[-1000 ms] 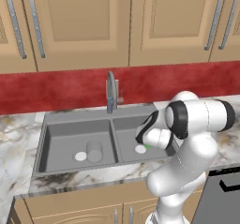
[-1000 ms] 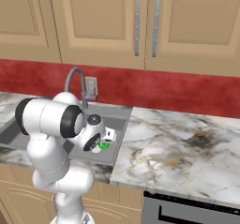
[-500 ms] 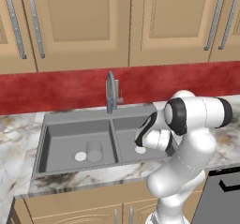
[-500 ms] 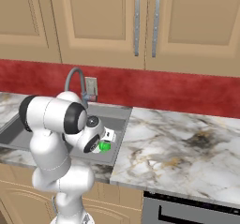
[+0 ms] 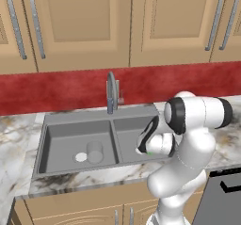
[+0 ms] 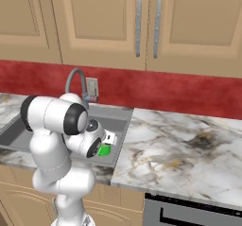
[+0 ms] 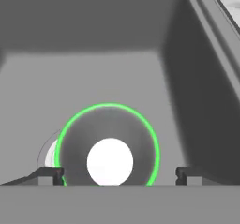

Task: Place the glass cup in the left basin and the mug in the right basin of the sink.

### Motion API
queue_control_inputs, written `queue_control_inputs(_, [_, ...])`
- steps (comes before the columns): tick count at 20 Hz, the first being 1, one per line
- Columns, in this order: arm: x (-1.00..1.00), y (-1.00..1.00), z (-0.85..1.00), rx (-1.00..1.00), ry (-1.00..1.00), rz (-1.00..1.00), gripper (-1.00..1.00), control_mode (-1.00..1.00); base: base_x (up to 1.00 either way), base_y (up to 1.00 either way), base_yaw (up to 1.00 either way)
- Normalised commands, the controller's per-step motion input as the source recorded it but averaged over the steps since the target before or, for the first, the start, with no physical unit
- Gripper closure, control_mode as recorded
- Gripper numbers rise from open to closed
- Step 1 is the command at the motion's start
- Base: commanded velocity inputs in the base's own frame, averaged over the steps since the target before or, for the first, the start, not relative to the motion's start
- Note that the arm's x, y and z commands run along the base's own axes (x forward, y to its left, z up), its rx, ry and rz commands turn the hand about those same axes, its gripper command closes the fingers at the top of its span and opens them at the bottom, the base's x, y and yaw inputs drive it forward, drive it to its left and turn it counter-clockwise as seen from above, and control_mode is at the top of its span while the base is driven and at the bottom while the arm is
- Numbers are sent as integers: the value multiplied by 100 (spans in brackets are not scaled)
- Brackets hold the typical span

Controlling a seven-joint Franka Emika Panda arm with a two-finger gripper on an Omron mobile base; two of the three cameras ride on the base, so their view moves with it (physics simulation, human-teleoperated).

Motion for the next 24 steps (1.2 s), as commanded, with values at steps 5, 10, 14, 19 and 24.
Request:
queue_control_inputs(5, [-11,0,23,2,1,-7,-100,-100,0,0,0])
queue_control_inputs(10, [-16,0,34,0,3,-8,-100,-100,0,0,0])
queue_control_inputs(14, [-18,0,45,0,4,-9,-100,-100,0,0,0])
queue_control_inputs(19, [-30,1,40,6,20,-11,-100,-100,0,0,0])
queue_control_inputs(24, [-32,3,38,8,31,-8,-100,-100,0,0,0])
